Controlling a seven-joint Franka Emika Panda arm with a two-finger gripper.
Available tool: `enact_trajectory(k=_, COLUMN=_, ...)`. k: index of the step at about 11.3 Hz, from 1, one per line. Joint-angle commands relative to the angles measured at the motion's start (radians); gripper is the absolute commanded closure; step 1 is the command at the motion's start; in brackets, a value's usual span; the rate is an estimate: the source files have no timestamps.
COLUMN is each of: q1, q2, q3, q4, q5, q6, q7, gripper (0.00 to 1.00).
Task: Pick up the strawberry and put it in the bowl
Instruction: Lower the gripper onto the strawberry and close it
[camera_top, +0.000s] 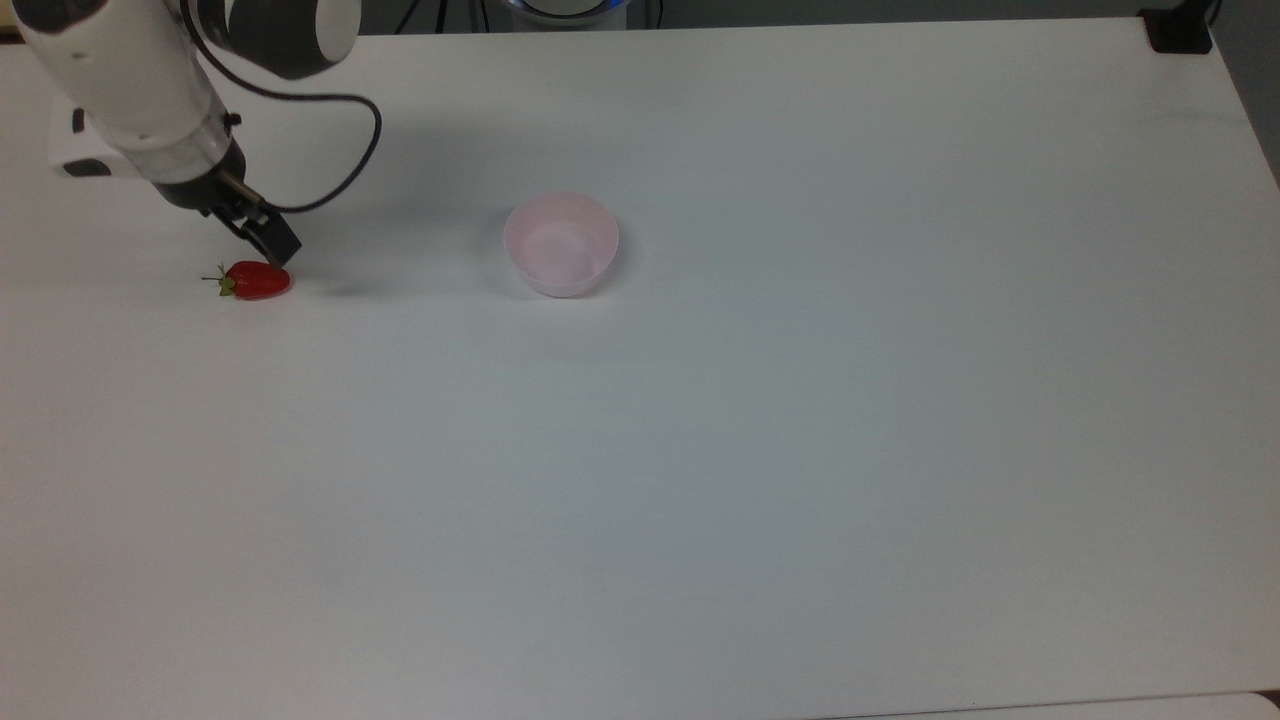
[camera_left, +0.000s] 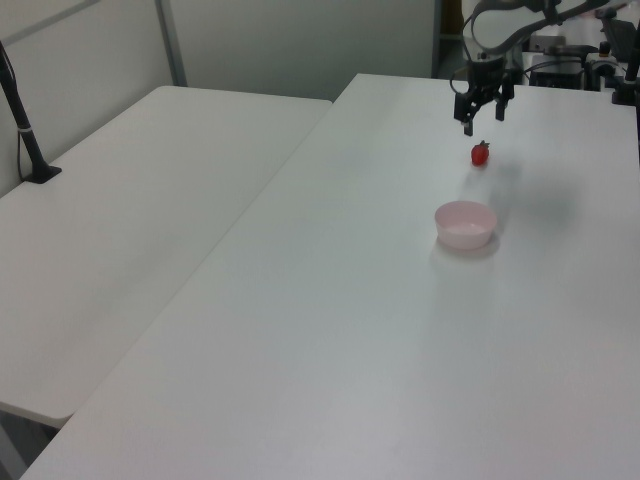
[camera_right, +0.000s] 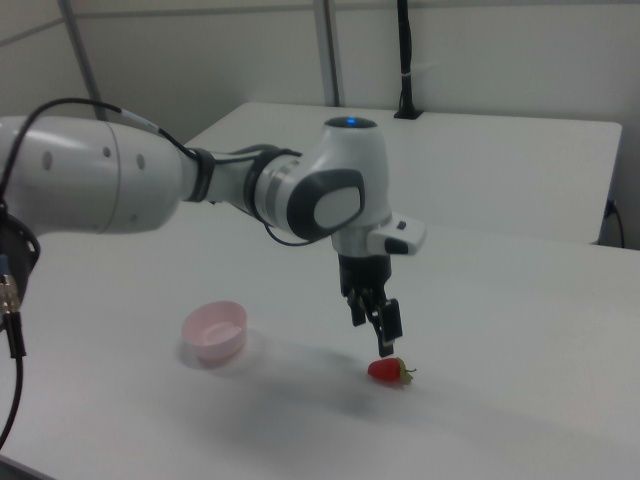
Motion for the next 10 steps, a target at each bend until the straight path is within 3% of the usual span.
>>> enact_trajectory(k=1, q1=-0.011, q2=0.033, q3=-0.004, q4=-0.057, q5=0.016, q6=0.125, q7=0.121, gripper=0.03)
enact_trajectory(k=2, q1=-0.02, q2=0.033, q3=-0.004, q4=-0.072, q5=0.019, q6=0.16, q7=0.122, gripper=0.04)
enact_trajectory(k=4, q1=-0.021, q2=0.052, q3=-0.004, q4=-0.074, q5=0.019, q6=0.188, q7=0.13, gripper=0.17)
enact_trajectory(k=7, q1=-0.024, q2=0.07, q3=-0.004, q4=-0.088, q5=0.019, q6=0.245, q7=0.13, gripper=0.24)
enact_trajectory(k=10, q1=-0.026, q2=0.078, q3=-0.004, q4=-0.088, q5=0.019, q6=0.254, q7=0.132, gripper=0.51)
